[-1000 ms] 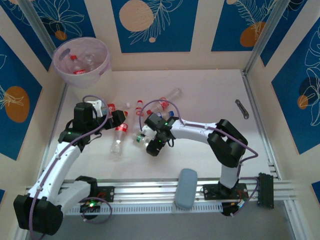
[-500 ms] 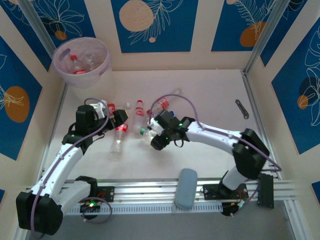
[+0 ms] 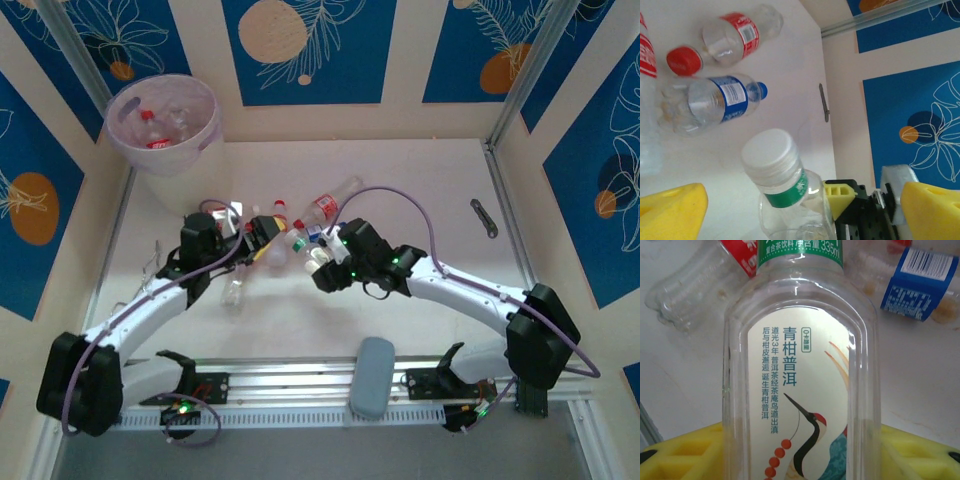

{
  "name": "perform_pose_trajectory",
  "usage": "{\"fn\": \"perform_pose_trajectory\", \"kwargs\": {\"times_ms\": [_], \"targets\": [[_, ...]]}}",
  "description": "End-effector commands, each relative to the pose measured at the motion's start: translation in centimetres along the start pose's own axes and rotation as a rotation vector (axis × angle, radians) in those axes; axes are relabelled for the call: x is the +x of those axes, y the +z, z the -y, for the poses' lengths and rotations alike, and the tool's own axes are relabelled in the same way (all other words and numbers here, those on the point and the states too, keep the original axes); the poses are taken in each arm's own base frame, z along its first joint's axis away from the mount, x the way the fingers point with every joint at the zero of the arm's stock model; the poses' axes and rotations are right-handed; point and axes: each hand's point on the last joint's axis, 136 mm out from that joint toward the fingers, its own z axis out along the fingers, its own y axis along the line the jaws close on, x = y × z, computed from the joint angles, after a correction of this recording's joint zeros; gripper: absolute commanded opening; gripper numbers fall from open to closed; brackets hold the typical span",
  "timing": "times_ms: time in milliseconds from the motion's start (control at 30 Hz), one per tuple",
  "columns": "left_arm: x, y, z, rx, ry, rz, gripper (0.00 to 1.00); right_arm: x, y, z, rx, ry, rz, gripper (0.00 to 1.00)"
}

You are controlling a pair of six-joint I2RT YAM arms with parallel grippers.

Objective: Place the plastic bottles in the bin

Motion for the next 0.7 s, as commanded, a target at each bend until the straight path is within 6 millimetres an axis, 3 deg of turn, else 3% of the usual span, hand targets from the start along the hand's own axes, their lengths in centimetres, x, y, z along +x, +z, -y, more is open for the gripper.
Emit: {"fn": "perform_pose_trajectory", "kwargs": {"times_ms": [0, 300, 667], "targets": [[-0.1, 0.9, 1.8, 0.084, -0.008, 0.020, 0.96, -2.7, -1.1, -1.6, -0.058, 0.012, 0.131, 0.57], [0.8, 3.7, 1.6, 0.105, -0.026, -0.004, 0.86, -2.9, -0.5, -3.3, -0.095, -0.028, 0.160, 0.57], [1.0, 4.0, 1.0, 0.102, -0.043, 0.000, 0.27, -2.8, 1.1, -3.4, -0.085, -0.026, 0.145, 0.58]]}}
